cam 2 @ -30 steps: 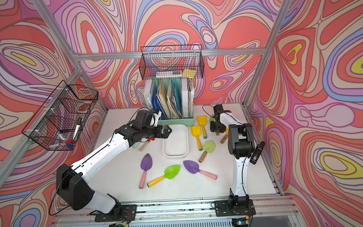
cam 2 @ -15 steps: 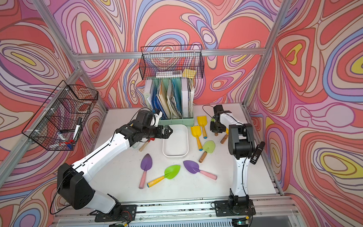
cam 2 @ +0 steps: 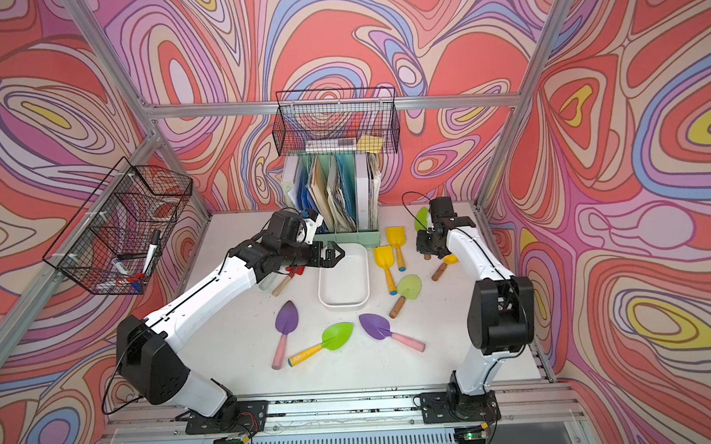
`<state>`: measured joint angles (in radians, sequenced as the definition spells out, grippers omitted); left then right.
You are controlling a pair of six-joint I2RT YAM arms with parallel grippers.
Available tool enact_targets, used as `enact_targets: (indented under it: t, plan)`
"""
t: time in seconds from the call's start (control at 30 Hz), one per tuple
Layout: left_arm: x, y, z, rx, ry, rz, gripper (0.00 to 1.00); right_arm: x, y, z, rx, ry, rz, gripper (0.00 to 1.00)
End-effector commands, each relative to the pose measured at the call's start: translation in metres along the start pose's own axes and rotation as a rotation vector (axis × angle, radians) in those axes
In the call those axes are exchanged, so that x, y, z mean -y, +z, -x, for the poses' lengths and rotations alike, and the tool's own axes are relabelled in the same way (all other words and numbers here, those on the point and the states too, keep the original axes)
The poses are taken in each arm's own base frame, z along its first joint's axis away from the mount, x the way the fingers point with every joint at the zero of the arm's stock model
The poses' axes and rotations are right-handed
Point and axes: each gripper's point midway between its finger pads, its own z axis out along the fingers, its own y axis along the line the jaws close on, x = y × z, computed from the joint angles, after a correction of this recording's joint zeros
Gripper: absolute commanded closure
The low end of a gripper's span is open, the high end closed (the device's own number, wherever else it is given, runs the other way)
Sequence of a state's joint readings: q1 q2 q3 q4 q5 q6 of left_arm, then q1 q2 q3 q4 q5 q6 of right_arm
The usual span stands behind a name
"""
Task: Put the shovel into the storage box
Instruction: Pick up the shovel from the center of the board.
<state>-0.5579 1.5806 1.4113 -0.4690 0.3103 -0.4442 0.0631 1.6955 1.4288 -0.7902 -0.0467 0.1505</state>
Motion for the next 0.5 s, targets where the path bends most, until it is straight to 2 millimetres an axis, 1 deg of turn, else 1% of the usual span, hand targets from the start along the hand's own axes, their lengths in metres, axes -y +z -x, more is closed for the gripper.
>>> enact_targets:
  t: [0.0, 0.13, 0.23, 0.3, 0.4, 0.43, 0.47]
  plan:
    - [0.014, 0.006, 0.012, 0.012, -0.013, -0.061, 0.02, -0.039, -0.016, -0.017, -0.013, -0.075, 0.047, 1.0]
    - [0.019, 0.014, 0.015, 0.012, -0.033, -0.099, 0.03, -0.077, -0.035, -0.025, 0.009, -0.124, 0.091, 1.0]
    - [0.021, 0.018, 0.016, 0.023, -0.041, -0.116, 0.03, -0.098, -0.044, -0.032, 0.019, -0.14, 0.121, 1.0]
    - [0.022, 0.019, 0.018, 0.036, -0.044, -0.129, 0.03, -0.11, -0.047, -0.037, 0.017, -0.153, 0.136, 1.0]
    - [0.024, 0.022, 0.021, 0.064, -0.046, -0.146, 0.03, -0.134, -0.049, -0.049, 0.003, -0.19, 0.166, 1.0]
    - [0.022, 0.024, 0.019, 0.058, -0.053, -0.143, 0.03, -0.142, -0.049, -0.053, -0.001, -0.204, 0.178, 1.0]
    - [0.024, 0.026, 0.025, 0.087, -0.047, -0.157, 0.03, -0.152, -0.05, -0.057, -0.005, -0.219, 0.194, 1.0]
